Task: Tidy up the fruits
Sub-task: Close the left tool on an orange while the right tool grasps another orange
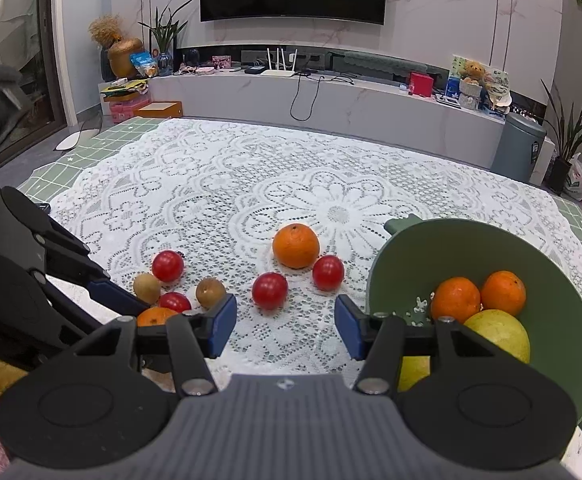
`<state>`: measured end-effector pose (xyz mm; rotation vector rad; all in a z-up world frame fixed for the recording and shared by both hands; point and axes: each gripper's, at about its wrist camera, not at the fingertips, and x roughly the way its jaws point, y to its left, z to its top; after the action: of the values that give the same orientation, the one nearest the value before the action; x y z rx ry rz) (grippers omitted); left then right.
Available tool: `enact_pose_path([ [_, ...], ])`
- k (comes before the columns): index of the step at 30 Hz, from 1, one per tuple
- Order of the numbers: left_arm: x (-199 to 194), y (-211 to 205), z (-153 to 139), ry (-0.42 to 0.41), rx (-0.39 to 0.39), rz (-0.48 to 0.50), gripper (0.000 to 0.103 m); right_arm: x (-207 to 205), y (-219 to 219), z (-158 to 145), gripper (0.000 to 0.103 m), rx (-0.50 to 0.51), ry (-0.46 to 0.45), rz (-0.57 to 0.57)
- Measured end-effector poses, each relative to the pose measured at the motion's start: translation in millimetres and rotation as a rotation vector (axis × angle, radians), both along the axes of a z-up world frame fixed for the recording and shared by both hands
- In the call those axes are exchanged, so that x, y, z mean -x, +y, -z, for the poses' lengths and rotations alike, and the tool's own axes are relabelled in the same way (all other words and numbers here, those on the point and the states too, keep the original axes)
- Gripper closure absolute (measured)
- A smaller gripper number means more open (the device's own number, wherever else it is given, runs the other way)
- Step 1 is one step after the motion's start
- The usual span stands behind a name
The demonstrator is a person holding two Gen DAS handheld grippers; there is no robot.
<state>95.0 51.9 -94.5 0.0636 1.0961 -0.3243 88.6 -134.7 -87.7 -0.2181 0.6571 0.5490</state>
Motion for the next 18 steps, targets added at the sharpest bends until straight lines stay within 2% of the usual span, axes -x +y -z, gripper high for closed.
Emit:
enact_pose_path([
  [6, -1.3, 16.6, -19.5, -0.056, 0.1, -0.064, 0.052, -3.4, 4.3, -4.9, 0.051, 0.024, -0.036, -0.003],
  [18, -39.7, 36.1, -44.0, -0.158, 0.105, -0.205, 0.052, -23.8, 31.7, -4.5, 0.056, 0.075, -0.082, -0.044],
])
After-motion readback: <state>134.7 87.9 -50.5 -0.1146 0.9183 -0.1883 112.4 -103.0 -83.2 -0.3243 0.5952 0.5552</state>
